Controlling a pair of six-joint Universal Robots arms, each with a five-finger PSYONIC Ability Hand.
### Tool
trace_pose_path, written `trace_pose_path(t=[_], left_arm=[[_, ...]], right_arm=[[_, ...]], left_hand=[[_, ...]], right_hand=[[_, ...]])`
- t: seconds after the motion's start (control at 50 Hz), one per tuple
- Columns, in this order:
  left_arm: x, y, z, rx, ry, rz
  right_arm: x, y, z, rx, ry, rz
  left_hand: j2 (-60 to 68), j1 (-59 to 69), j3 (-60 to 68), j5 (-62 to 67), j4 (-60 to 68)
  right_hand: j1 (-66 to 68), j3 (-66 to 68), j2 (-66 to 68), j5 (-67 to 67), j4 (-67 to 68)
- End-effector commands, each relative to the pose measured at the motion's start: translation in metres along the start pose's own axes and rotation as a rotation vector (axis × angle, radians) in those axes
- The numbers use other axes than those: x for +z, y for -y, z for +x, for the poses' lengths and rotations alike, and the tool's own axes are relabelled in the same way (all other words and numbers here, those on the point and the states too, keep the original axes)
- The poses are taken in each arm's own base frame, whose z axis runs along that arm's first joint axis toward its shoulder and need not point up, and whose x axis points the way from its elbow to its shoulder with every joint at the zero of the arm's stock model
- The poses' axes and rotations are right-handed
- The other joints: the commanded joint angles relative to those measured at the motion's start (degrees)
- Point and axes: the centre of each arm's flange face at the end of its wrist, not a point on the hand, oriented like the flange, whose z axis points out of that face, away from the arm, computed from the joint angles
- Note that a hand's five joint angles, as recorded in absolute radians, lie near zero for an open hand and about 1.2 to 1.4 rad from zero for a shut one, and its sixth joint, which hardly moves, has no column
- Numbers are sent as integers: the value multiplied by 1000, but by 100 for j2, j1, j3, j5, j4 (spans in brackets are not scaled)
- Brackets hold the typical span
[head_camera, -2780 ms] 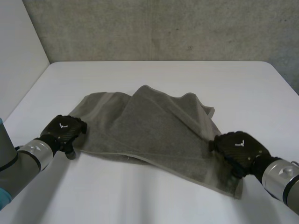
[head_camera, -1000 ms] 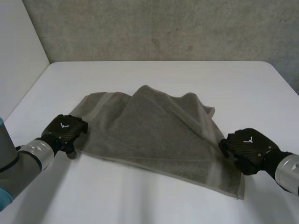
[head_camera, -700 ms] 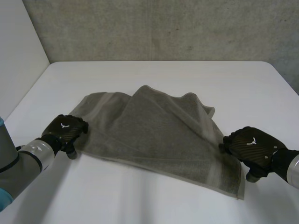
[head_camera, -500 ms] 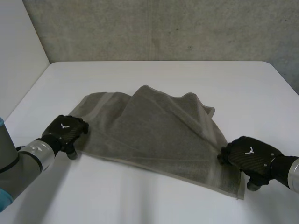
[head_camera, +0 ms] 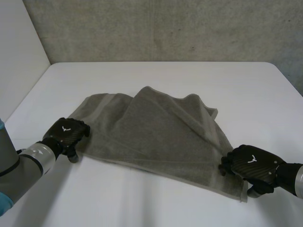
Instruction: Fold the towel.
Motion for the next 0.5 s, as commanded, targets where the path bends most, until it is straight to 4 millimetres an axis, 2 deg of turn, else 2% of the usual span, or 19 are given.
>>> trace_pose_path(t=[0.02,0.18,0.5], left_arm=[[0,-1,0,-1,0,-2],[0,0,1,0,-1,-2],[0,-1,0,-2,0,-2]], right_arm=[[-1,-11,3,-24,3,-21],[-2,-17,4,-14,2,-27],[0,-13,-1,4,23,44]], left_hand=[[-80,-98,-125,40,-104],[-80,-98,-125,40,-104],[-80,-98,-125,40,-104]], right_hand=[[-52,-34,-25,-109,-37],[-53,-35,-26,-110,-38],[216,234,242,158,230]])
